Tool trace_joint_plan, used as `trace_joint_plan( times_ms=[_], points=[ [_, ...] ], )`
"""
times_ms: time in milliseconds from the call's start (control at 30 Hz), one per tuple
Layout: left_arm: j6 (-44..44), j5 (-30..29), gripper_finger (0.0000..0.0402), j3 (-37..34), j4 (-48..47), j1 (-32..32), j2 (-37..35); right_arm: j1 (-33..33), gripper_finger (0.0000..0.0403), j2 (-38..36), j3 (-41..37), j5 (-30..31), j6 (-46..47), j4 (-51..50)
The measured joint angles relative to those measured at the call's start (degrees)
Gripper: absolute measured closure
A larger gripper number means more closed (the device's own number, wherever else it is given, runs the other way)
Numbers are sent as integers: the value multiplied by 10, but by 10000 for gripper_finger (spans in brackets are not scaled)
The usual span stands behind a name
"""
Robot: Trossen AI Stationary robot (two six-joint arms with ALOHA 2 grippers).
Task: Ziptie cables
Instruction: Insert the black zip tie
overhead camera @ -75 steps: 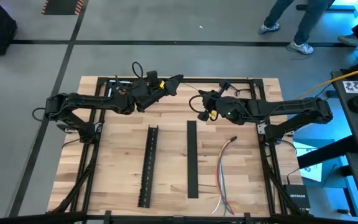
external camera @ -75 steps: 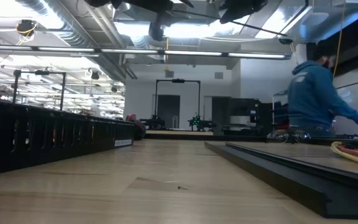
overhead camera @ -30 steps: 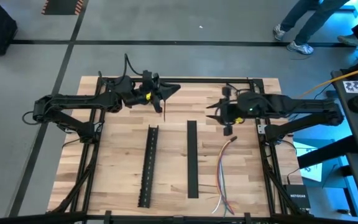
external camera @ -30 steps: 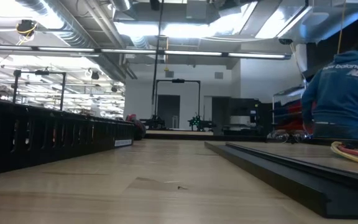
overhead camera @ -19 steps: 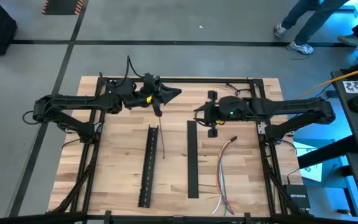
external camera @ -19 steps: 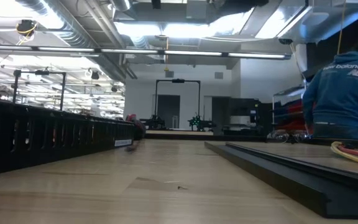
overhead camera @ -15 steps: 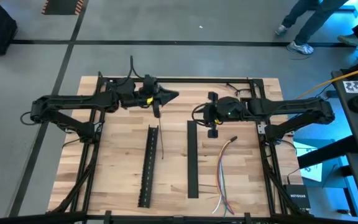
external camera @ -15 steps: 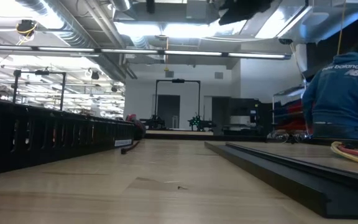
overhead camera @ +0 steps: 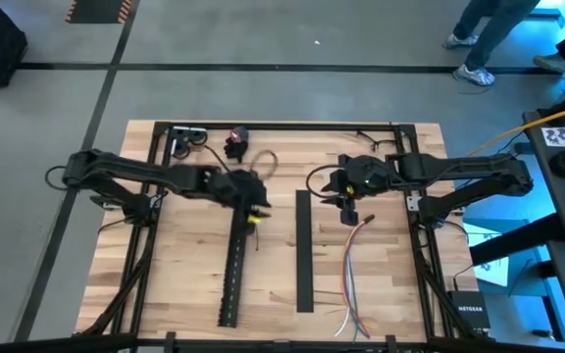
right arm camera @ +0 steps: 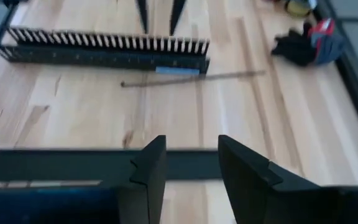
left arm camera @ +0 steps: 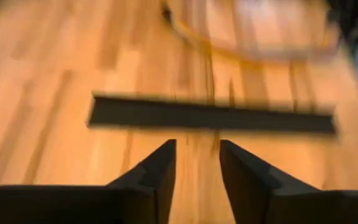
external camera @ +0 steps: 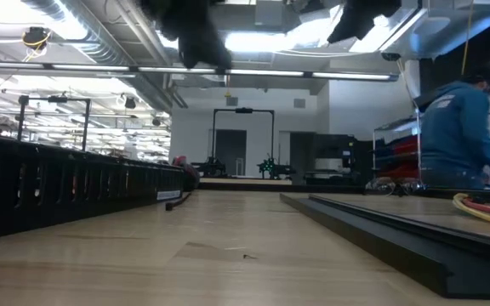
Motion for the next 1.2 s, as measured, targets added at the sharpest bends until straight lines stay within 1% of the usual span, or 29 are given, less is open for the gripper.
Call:
trace_joint_plan(
  times_ms=[67, 167, 267, 400, 567, 700, 833, 933, 1000, 1133, 1200],
  points=[
    [46, -2, 260, 0, -19, -14, 29, 0, 265, 0, 0, 0, 10, -21],
    [127, -2, 252, 0, -20, -33, 70, 0, 265, 0, 0, -4, 20, -45],
    [188, 1, 255, 0, -18, -45, 105, 0, 265, 0, 0, -17, 24, -53],
    [235, -2, 265, 0, -33, -49, 147, 0, 265, 0, 0, -30, 39, -54],
    [258, -2, 270, 0, -31, -50, 181, 12, 265, 0, 0, -29, 47, -58],
    [261, -2, 271, 0, -64, -50, 192, 31, 265, 0, 0, -24, 47, -59],
    [259, -2, 271, 0, -117, -52, 192, 52, 265, 0, 0, 6, 51, -59],
    [259, -2, 271, 0, -139, -57, 192, 64, 265, 0, 0, 24, 51, -59],
    [259, -1, 271, 0, -123, -60, 192, 65, 265, 0, 0, 32, 51, -59],
    [265, -1, 271, 0, -56, -64, 192, 65, 265, 0, 0, 36, 51, -59],
    [281, -1, 271, 0, -36, -66, 192, 65, 265, 0, 0, 36, 51, -59]
  ],
)
